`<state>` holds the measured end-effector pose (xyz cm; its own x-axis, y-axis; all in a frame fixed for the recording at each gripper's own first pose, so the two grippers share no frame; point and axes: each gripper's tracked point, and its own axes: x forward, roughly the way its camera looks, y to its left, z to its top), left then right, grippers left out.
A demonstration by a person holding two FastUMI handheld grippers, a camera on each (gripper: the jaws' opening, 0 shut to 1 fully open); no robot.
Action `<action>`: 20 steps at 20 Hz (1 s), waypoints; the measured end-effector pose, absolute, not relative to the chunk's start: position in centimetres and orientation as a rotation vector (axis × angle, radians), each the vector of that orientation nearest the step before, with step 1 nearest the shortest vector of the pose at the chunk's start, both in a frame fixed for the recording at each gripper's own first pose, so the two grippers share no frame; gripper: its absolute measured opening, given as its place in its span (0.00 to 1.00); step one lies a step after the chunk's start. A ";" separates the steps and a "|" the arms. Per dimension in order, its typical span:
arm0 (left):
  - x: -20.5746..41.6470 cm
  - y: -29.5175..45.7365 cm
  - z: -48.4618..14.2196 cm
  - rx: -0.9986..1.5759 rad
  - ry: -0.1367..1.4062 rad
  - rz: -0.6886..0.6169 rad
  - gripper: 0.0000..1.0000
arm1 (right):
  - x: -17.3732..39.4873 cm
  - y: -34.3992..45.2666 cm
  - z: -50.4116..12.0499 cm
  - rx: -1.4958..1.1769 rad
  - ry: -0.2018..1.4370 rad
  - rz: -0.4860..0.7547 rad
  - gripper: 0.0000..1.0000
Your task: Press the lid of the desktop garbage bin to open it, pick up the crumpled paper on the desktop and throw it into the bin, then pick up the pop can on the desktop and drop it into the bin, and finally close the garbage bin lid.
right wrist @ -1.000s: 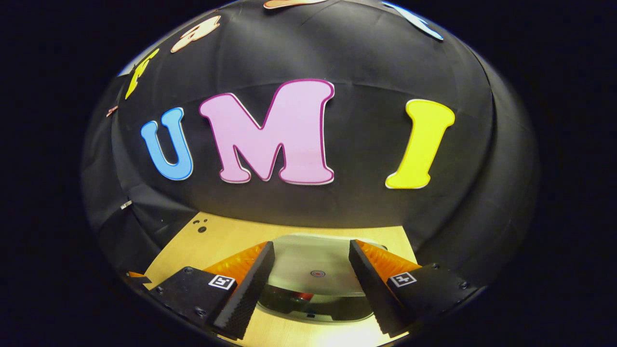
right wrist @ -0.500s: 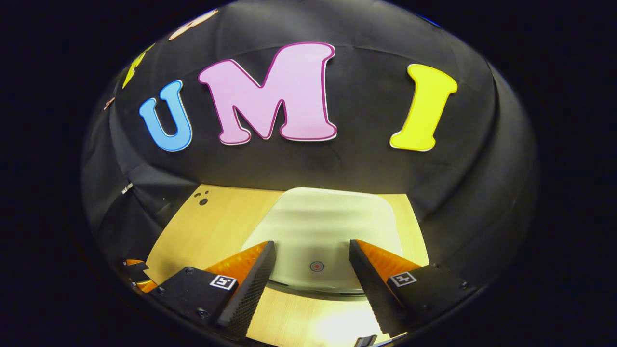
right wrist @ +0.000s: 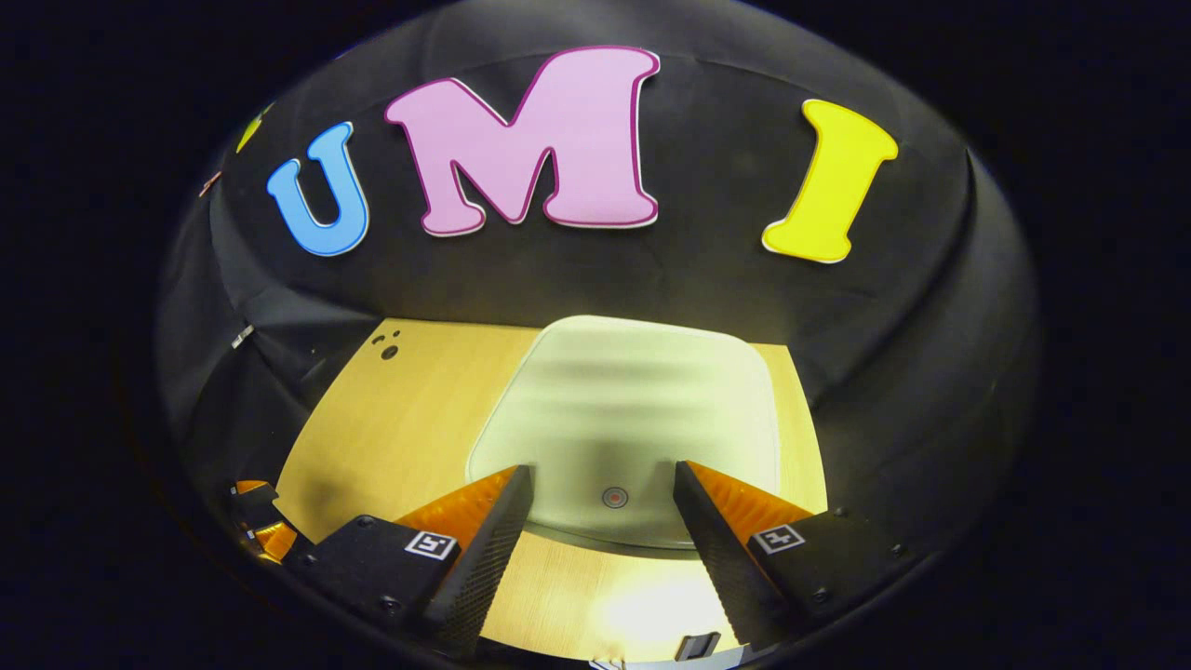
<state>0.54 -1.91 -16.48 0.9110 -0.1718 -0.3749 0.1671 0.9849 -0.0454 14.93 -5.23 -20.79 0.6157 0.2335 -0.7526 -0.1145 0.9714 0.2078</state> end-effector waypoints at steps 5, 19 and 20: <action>0.8 -2.0 -16.7 -0.017 0.392 -0.176 0.96 | 14.6 -5.0 -21.4 0.118 0.992 0.255 0.99; 2.1 -2.3 -16.1 -0.033 0.377 -0.166 0.96 | 16.0 -4.3 -21.0 0.075 0.924 0.270 0.98; 2.2 -2.3 -16.1 -0.030 0.376 -0.165 0.96 | 16.0 -4.4 -20.8 0.078 0.887 0.259 0.98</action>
